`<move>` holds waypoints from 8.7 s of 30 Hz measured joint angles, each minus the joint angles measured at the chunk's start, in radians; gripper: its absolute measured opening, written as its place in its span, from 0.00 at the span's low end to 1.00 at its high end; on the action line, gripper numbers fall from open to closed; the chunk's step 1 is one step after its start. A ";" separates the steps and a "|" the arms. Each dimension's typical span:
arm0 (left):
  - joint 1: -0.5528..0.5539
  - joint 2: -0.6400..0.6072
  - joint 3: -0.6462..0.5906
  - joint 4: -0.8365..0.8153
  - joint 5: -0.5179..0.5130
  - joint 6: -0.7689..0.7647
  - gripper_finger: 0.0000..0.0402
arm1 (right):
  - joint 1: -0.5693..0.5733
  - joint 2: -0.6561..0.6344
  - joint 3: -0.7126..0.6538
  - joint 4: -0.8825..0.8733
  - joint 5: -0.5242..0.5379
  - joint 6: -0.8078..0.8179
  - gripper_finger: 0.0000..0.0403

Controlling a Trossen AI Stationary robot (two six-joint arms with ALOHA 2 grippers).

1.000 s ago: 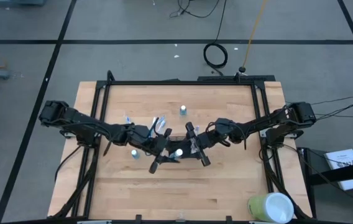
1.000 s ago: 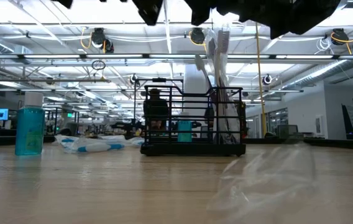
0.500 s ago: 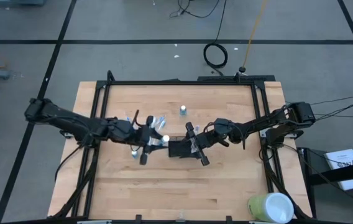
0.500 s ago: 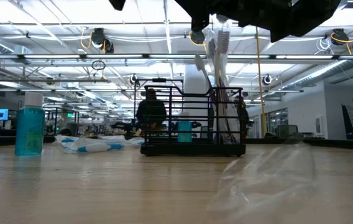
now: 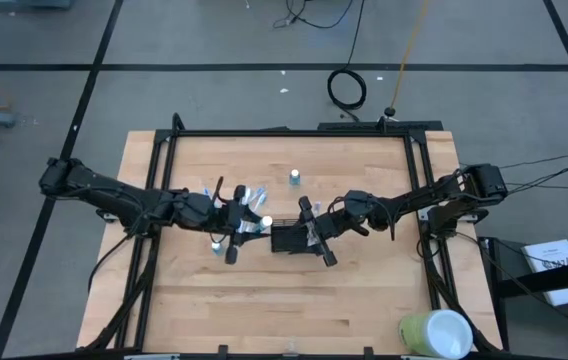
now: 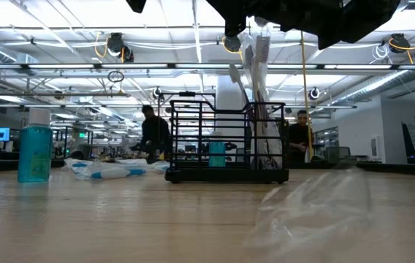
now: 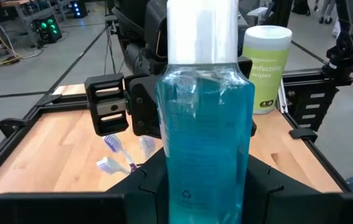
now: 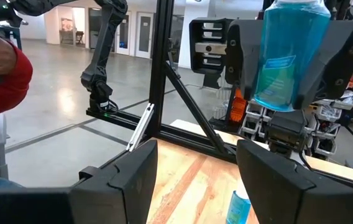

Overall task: Pick & Place toothbrushing station
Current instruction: Put the bottom right mouthwash into the middle section of the wire organizer

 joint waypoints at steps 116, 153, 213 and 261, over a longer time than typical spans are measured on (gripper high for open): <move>0.111 0.001 -0.002 0.116 -0.079 -0.185 0.30 | 0.000 0.000 0.000 0.000 0.000 0.000 0.52; 0.113 0.001 -0.002 0.023 -0.086 -0.148 0.30 | 0.000 0.000 0.000 0.000 0.000 0.000 0.52; 0.033 0.088 -0.003 -0.038 -0.063 -0.042 0.29 | 0.000 0.000 0.000 0.000 0.000 0.000 0.52; 0.086 0.451 -0.100 0.505 0.006 -0.153 0.35 | 0.000 0.000 0.000 0.000 0.000 0.000 0.52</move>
